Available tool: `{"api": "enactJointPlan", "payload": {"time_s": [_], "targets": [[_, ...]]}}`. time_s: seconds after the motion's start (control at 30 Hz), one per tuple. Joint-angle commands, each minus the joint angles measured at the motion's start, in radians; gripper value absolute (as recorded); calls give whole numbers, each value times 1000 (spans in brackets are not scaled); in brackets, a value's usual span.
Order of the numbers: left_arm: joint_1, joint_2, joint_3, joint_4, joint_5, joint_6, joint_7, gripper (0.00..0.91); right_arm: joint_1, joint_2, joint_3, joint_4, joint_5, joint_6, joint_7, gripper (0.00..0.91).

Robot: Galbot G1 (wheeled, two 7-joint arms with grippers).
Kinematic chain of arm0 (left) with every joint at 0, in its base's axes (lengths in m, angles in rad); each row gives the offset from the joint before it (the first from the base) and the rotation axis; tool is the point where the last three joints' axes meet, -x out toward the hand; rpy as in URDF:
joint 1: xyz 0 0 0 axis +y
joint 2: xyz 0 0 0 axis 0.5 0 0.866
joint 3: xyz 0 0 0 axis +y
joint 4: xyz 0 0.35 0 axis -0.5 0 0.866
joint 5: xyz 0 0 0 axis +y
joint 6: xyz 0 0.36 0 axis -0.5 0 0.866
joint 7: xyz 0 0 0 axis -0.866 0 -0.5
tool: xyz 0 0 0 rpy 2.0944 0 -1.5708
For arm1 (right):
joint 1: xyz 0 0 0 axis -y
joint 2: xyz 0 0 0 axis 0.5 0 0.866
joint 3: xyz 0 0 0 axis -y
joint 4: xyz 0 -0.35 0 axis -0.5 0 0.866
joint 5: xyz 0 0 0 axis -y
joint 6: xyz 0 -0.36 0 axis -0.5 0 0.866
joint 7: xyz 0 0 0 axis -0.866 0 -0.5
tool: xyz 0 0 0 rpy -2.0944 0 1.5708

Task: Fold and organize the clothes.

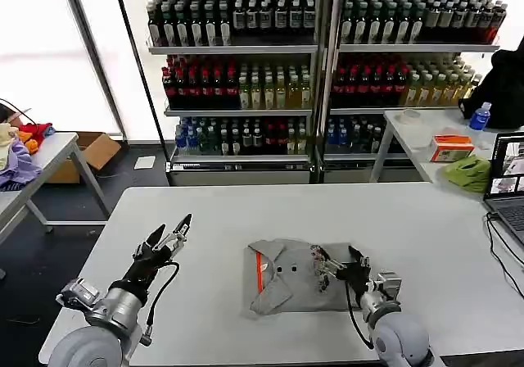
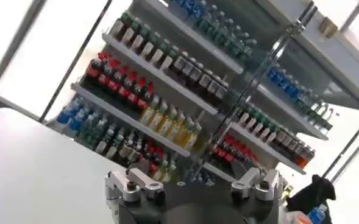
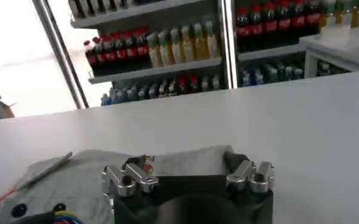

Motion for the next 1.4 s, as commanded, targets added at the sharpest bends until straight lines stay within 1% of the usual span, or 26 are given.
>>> {"api": "enactJointPlan", "payload": {"time_s": [0.03,0.1,0.17,0.23,0.3,0.4,0.43,0.47,0.53,0.63,0.67,0.7,0.77,0.8,0.83,0.87,0.9,0.93,1.0,1.03,1.07,1.2,1.27,1.4], "targets": [[5,-2,-1,-3,-1,1,3,907,18,6,-23,-63,144,-83,16,907],[7,-3,-1,-4,-1,0,4,907,11,2,-16,-51,153,-95,15,907],[7,-3,-1,-4,-1,0,4,907,5,-2,-11,-40,168,-108,25,907],[6,-2,-1,-7,-1,-1,5,907,-1,-8,-3,-24,164,-84,12,907],[7,0,-3,-13,-3,-1,4,907,-11,-10,20,24,172,-60,8,907],[13,2,-4,-21,-3,-1,4,907,-28,-16,59,113,149,10,-1,907],[15,2,-5,-23,-3,-1,3,907,-32,-18,69,134,138,22,-5,907],[22,4,-7,-26,-3,-1,4,907,-46,-27,93,176,127,46,-12,907],[27,3,-12,-28,-3,-2,5,907,-70,-36,134,217,117,61,-17,907],[38,5,-19,-32,-1,-5,9,907,-140,-63,217,276,110,95,-50,907],[42,6,-21,-34,8,-8,14,907,-176,-72,253,290,74,110,-70,907],[46,8,-24,-36,16,-10,17,907,-209,-76,283,295,37,130,-93,907],[57,8,-26,-42,44,-17,29,907,-260,-80,326,304,-4,170,-121,907],[66,8,-26,-43,73,-23,37,907,-309,-80,358,305,-32,217,-143,907],[69,8,-26,-43,92,-32,42,907,-334,-79,371,302,-45,239,-151,907],[82,8,-28,-41,136,-49,54,907,-378,-73,411,294,-71,290,-174,907],[93,8,-30,-40,158,-57,63,907,-405,-72,424,290,-68,348,-188,907],[100,7,-33,-37,174,-66,70,907,-445,-68,457,282,-61,408,-218,907],[117,8,-41,-31,205,-88,89,907,-513,-56,489,272,-47,457,-268,907],[123,9,-44,-26,226,-97,99,907,-526,-54,498,271,-44,460,-266,907],[130,12,-48,-24,233,-103,104,907,-542,-45,505,259,-58,463,-248,907],[147,20,-55,-19,237,-111,112,907,-541,-31,509,223,-52,471,-245,907],[151,20,-45,-13,278,-121,115,907,-529,-27,508,205,-37,468,-244,907],[167,11,-19,10,383,-173,128,907,-513,-17,508,173,-39,470,-248,907]]}}
